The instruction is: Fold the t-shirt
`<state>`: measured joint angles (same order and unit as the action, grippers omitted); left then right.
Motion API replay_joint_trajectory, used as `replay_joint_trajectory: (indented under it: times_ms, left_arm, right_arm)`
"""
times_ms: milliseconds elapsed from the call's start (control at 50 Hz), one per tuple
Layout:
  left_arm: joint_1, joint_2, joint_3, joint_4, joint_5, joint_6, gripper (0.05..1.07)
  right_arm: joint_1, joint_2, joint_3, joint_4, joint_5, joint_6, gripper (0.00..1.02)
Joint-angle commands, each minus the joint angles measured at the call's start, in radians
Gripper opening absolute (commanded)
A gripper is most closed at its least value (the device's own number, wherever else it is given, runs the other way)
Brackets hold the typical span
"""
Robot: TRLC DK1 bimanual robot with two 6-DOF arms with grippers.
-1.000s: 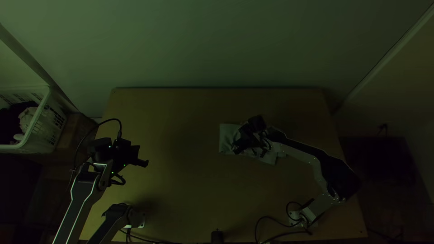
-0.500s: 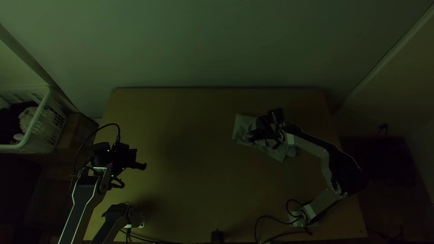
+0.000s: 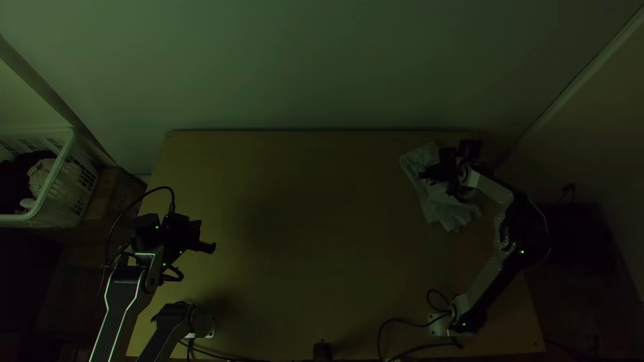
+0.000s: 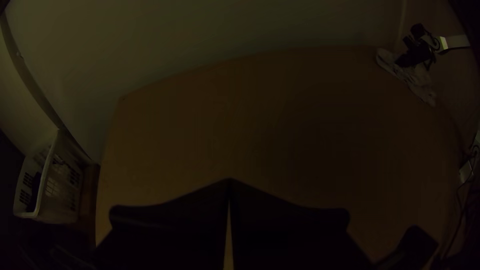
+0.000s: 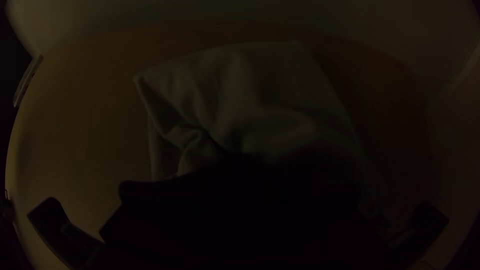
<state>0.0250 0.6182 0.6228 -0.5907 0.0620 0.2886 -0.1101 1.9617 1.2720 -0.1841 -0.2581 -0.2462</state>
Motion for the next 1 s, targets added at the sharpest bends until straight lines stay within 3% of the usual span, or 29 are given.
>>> replay_joint_trajectory:
  times_ms: [0,380,420,540,560,700,740,800,860,980]
  left_arm:
    - [0.010,-0.012,-0.012,-0.014,-0.008,0.007,0.10]
    - [0.012,-0.040,-0.014,-0.029,-0.010,0.011,0.10]
    - [0.012,-0.046,-0.014,-0.035,-0.010,0.012,0.10]
    - [0.029,-0.075,-0.020,-0.055,-0.010,0.014,0.15]
    - [0.032,-0.083,-0.021,-0.057,-0.010,0.014,0.15]
    - [0.058,-0.132,-0.043,-0.073,-0.008,0.014,0.24]
    - [0.062,-0.147,-0.049,-0.073,-0.010,0.014,0.39]
    - [0.073,-0.156,-0.057,-0.083,-0.010,0.014,0.76]
    - [0.082,-0.156,-0.057,-0.089,-0.008,0.014,1.00]
    - [0.084,-0.169,-0.061,-0.081,-0.008,0.014,1.03]
  right_arm:
    - [-0.046,0.062,0.053,-0.003,0.034,-0.034,0.02]
    - [-0.091,0.094,0.110,-0.005,0.051,-0.028,0.03]
    - [-0.092,0.088,0.107,-0.006,0.051,-0.025,0.13]
    - [-0.097,0.051,0.109,-0.080,0.051,0.021,0.91]
    - [-0.097,0.043,0.112,-0.101,0.051,0.024,1.00]
    - [-0.092,-0.115,0.053,-0.152,0.051,0.015,0.99]
    - [-0.088,-0.172,0.033,-0.152,0.051,0.015,0.99]
    - [-0.088,-0.262,0.012,-0.153,0.051,0.024,0.99]
    - [-0.085,-0.351,-0.011,-0.158,0.051,0.042,0.99]
    - [-0.079,-0.546,-0.099,-0.160,0.053,0.068,0.99]
